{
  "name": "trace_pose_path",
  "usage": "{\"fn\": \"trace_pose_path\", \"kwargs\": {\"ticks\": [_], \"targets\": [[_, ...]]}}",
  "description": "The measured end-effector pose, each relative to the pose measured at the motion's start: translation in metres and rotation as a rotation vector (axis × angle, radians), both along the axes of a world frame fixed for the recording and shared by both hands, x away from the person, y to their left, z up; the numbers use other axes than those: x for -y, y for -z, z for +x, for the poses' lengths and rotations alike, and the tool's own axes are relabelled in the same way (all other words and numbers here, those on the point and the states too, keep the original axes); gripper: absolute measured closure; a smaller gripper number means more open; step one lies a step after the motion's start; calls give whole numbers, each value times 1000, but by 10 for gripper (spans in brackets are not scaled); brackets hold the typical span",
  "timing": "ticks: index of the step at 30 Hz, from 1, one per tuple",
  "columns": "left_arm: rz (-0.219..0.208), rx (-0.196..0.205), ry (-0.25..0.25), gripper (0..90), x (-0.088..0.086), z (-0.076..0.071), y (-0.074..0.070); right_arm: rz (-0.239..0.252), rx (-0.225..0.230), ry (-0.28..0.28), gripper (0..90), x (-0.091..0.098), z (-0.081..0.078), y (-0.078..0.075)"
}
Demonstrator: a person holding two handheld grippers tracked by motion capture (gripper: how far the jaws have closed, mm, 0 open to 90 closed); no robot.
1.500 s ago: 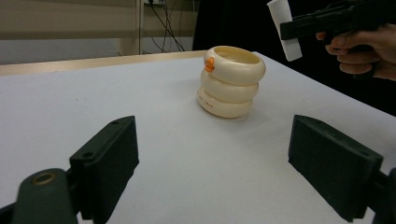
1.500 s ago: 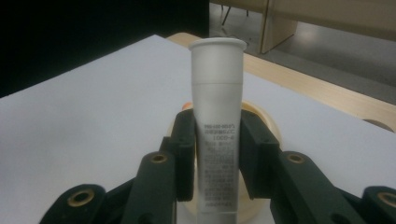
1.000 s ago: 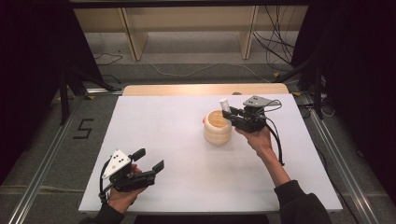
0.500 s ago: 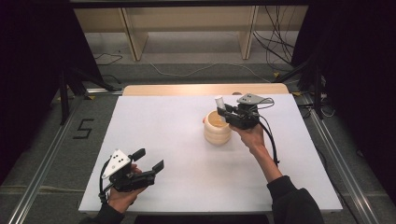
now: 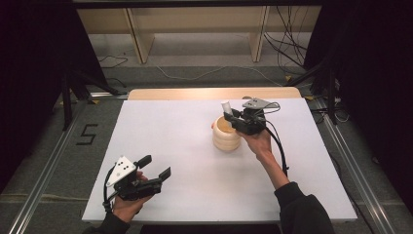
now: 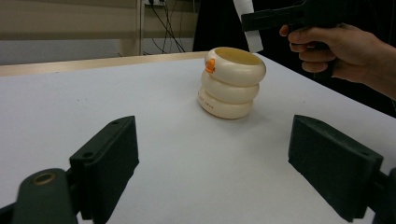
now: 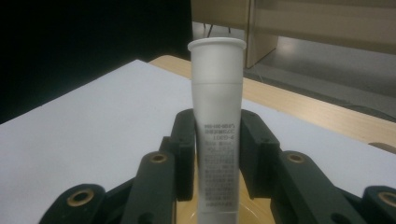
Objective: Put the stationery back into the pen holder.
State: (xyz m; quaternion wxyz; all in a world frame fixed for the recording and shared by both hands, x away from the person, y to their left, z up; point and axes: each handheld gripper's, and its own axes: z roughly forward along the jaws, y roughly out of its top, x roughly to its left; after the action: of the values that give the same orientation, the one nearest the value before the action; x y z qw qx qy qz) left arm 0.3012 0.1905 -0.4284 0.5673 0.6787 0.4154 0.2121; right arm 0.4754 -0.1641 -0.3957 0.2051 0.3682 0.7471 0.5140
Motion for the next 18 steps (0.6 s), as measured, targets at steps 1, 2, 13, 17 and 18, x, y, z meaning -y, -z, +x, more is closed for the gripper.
{"fn": "trace_pose_path", "kwargs": {"ticks": [1,2,13,17,18], "targets": [[0,0,0,151,0,0,0,-1,0,0,695,0,0,1],[0,0,0,151,0,0,0,-3,-1,-1,695,-1,1,1],[-1,0,1,151,0,0,0,-14,-13,15,694,-4,5,9],[-1,0,1,151,0,0,0,-14,-22,16,694,-6,6,11],[-1,0,1,151,0,0,0,-17,-23,17,694,-6,6,12]]}}
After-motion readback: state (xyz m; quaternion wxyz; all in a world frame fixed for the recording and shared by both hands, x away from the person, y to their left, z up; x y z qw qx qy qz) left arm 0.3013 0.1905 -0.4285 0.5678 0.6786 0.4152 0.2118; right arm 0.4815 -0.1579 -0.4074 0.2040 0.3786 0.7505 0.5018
